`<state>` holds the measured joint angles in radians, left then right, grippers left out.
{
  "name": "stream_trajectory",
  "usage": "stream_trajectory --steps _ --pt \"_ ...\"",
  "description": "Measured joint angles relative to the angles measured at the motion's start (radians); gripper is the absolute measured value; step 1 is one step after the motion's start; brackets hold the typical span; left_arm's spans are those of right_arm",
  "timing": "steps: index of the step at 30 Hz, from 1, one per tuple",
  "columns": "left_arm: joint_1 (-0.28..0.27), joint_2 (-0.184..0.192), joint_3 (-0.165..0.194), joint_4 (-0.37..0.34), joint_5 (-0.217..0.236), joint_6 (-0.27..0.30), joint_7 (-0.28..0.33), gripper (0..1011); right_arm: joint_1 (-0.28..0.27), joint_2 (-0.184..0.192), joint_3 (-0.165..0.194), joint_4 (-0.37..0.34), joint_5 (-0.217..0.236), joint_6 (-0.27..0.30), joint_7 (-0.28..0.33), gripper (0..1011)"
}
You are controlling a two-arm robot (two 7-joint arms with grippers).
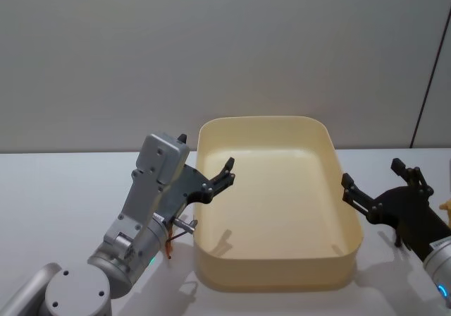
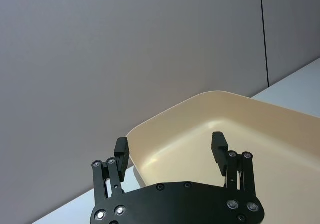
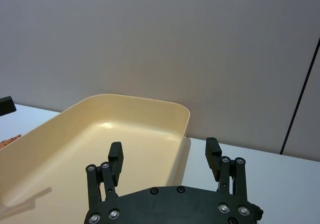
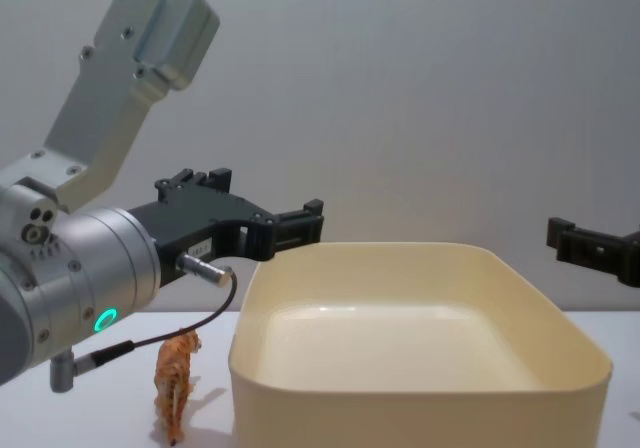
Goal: Pick up the toy alternately with two hands and place it into the central storage box.
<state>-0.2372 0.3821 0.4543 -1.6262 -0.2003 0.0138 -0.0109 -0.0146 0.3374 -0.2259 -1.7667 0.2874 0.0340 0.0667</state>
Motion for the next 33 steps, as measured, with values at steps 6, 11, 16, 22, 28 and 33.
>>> stream_trajectory --steps 6,11,16,22,28,33 --pt "0.0 0.0 0.0 0.0 0.0 0.0 0.0 1001 0.0 0.0 0.0 0.0 0.0 0.0 0.0 1001" --pt "0.0 0.0 0.0 0.0 0.0 0.0 0.0 1001 0.0 0.0 0.0 0.0 0.0 0.0 0.0 1001" --pt "0.0 0.0 0.0 0.0 0.0 0.0 0.0 1001 0.0 0.0 0.0 0.0 0.0 0.0 0.0 1001" --pt "0.0 0.0 0.0 0.0 0.0 0.0 0.0 1001 0.0 0.0 0.0 0.0 0.0 0.0 0.0 1001" --pt "0.0 0.0 0.0 0.0 0.0 0.0 0.0 1002 0.0 0.0 0.0 0.0 0.0 0.0 0.0 1001" --pt "0.0 0.0 0.0 0.0 0.0 0.0 0.0 1002 0.0 0.0 0.0 0.0 0.0 0.0 0.0 1001"
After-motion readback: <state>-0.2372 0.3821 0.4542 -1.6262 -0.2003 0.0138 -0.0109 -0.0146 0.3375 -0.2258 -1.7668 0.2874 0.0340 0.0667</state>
